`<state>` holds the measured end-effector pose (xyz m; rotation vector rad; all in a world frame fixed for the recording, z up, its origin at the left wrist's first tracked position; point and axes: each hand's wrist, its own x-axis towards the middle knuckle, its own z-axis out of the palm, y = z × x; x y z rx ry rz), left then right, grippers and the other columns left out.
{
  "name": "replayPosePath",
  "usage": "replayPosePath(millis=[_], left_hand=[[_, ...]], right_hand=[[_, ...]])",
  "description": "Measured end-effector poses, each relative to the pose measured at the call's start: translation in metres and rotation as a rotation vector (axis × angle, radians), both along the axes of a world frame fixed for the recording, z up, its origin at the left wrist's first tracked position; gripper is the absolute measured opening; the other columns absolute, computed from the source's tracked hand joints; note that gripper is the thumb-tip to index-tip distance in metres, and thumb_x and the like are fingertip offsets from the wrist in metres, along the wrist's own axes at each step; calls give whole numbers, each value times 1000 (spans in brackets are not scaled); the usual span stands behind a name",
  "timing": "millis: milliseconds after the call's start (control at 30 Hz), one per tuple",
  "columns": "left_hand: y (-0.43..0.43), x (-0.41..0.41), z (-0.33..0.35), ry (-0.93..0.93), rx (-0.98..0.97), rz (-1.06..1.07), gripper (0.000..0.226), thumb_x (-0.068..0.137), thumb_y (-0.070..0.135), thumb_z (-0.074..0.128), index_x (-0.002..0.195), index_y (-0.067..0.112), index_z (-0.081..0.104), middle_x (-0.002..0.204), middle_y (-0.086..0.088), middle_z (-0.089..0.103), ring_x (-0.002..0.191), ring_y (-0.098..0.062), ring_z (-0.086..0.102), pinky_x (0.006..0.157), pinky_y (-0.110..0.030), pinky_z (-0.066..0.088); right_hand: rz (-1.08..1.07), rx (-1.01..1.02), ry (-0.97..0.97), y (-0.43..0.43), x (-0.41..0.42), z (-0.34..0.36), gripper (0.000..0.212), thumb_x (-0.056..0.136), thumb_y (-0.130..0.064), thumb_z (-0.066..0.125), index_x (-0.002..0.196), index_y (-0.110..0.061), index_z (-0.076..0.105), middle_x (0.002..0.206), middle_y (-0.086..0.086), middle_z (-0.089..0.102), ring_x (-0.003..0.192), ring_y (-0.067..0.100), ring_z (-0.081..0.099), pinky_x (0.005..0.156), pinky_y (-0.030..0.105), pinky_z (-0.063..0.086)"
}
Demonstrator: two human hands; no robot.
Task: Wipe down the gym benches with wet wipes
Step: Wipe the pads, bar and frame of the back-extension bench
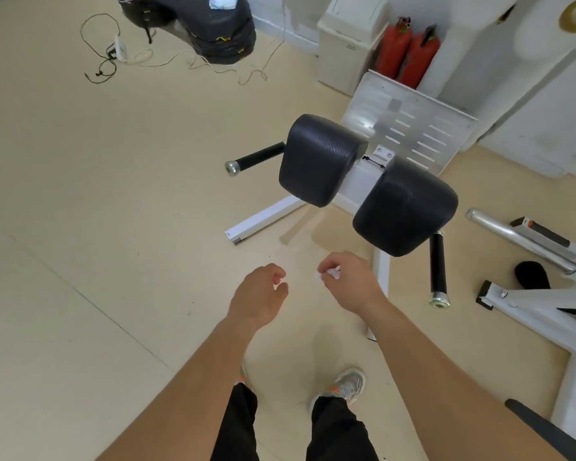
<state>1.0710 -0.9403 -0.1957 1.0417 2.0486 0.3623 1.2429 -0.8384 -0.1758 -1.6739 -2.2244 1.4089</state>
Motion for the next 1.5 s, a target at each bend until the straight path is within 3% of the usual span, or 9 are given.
replayPosePath(millis=[167, 533, 633, 767, 1067, 1367, 1500], left_hand=[[-23, -91, 10, -18, -8, -11, 24, 99, 28, 57, 122, 23, 60, 113, 9, 61, 95, -12, 56, 91, -29, 48], [30, -281, 86, 136, 66, -161, 32, 100, 25, 52, 131, 19, 58, 126, 4, 61, 105, -17, 57, 87, -29, 45], [74, -316, 98, 180, 66, -215, 34, 100, 25, 51, 133, 19, 57, 129, 1, 60, 113, -20, 58, 90, -31, 46], [143, -353, 102, 232, 55, -328, 34, 100, 27, 51, 133, 19, 57, 128, 0, 60, 113, -22, 58, 94, -36, 48], [319, -426, 110, 292, -3, -509, 34, 99, 32, 51, 131, 22, 57, 126, 2, 59, 113, -21, 57, 96, -41, 50], [490, -435, 102, 319, 12, -785, 35, 100, 30, 52, 132, 20, 57, 128, 0, 59, 116, -20, 57, 97, -37, 48], [574, -424, 85, 289, 24, -964, 34, 99, 30, 53, 132, 20, 58, 127, 0, 59, 115, -21, 57, 97, -36, 48]], right_hand=[[29, 1, -63, -19, -89, 14, 16, 98, -14, 58, 105, -22, 70, 111, -7, 65, 93, 10, 59, 70, 15, 44], [49, 142, -121, 25, -255, 85, 21, 98, -15, 53, 107, -24, 70, 116, -6, 62, 101, 14, 59, 86, 33, 53], [39, 160, -131, 58, -283, 94, 23, 98, -13, 53, 110, -21, 71, 116, -4, 63, 104, 20, 62, 88, 37, 55], [30, 164, -155, 112, -315, 94, 23, 98, -13, 51, 109, -21, 70, 114, 2, 66, 91, 20, 63, 80, 35, 55], [-25, 116, -219, 262, -365, 77, 24, 99, -14, 50, 113, -19, 69, 123, 2, 60, 113, 23, 57, 98, 37, 49], [-295, 50, -200, 374, -370, 67, 24, 94, -8, 53, 107, -24, 66, 120, -3, 58, 108, 20, 59, 95, 39, 53], [-493, 13, -233, 420, -365, 59, 34, 91, 0, 52, 109, -24, 67, 120, -3, 59, 104, 21, 60, 87, 32, 53]])
